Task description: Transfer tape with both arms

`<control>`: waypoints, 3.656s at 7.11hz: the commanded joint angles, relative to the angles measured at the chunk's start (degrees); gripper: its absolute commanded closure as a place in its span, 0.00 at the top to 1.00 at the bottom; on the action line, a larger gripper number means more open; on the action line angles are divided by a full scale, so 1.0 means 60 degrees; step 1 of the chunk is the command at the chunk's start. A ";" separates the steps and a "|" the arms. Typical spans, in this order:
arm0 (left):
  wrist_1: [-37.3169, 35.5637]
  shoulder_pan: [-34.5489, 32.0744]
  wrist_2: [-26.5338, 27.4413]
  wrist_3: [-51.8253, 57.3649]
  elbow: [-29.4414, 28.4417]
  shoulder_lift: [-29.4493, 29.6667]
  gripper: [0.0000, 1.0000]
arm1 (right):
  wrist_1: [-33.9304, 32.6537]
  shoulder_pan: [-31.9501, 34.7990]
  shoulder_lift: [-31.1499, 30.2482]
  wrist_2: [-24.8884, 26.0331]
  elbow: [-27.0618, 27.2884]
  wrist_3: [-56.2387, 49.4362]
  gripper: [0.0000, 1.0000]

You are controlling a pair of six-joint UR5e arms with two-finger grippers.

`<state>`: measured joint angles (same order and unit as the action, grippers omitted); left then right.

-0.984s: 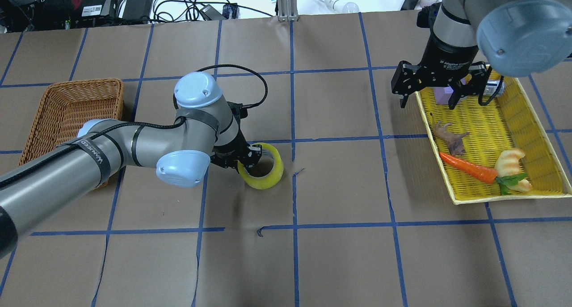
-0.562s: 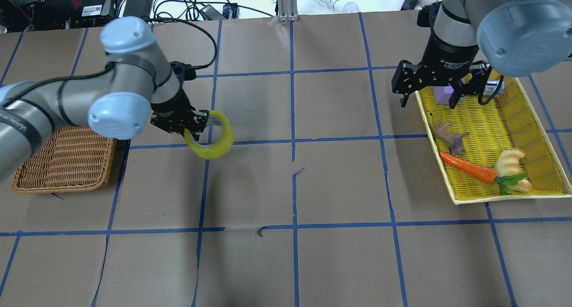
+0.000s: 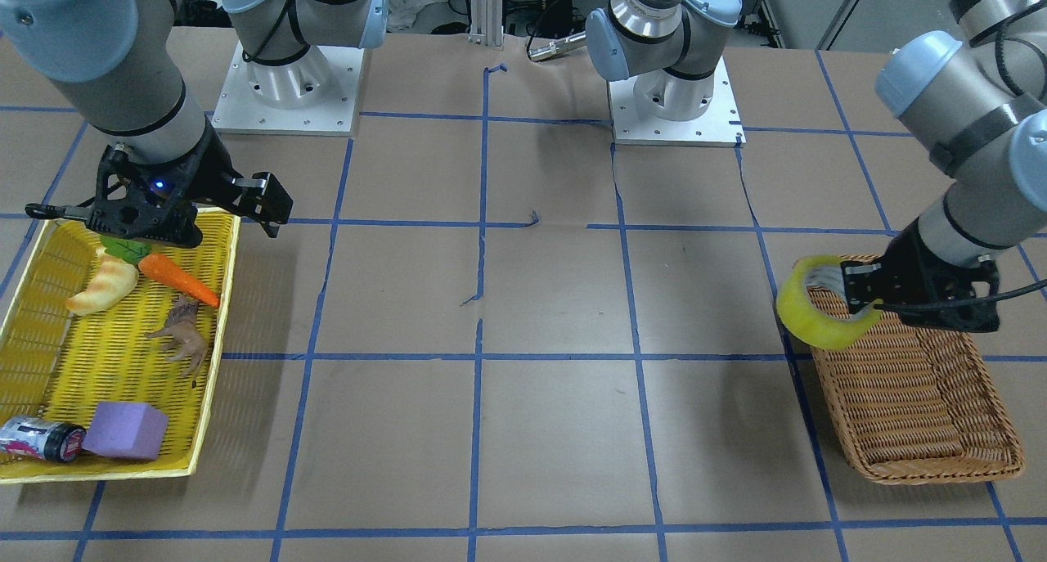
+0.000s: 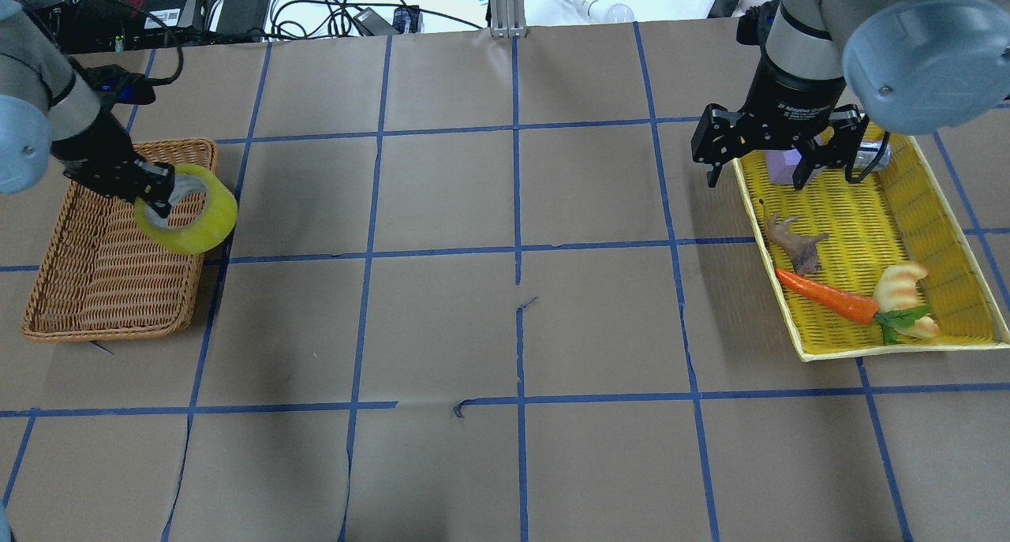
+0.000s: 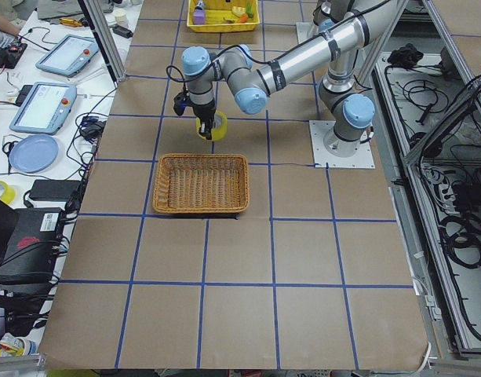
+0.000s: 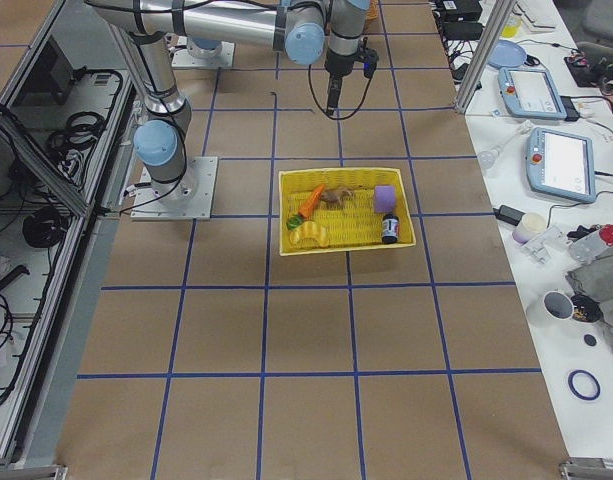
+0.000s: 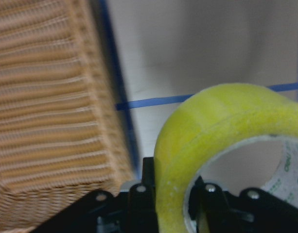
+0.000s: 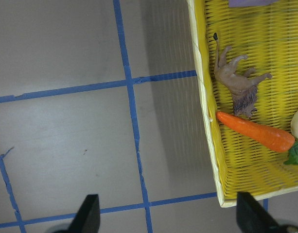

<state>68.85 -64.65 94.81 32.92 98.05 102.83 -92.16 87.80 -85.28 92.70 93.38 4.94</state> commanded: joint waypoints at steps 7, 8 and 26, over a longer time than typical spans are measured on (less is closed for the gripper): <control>-0.2041 0.1474 0.0092 0.1589 0.1073 0.1771 0.00 | -0.0006 0.0001 -0.0011 -0.0070 0.0022 -0.0003 1.00; -0.2041 0.1488 0.0107 0.1618 0.1032 0.1845 0.00 | -0.0006 0.0001 -0.0011 -0.0113 0.0022 0.0040 1.00; 0.3636 -0.3415 -0.0816 -0.5539 -0.0972 -0.1918 1.00 | -0.0006 -0.0014 -0.0025 -0.0172 -0.0094 0.0012 1.00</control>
<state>85.74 -82.37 89.92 3.13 93.76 92.45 -92.20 87.79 -85.37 91.87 93.27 5.18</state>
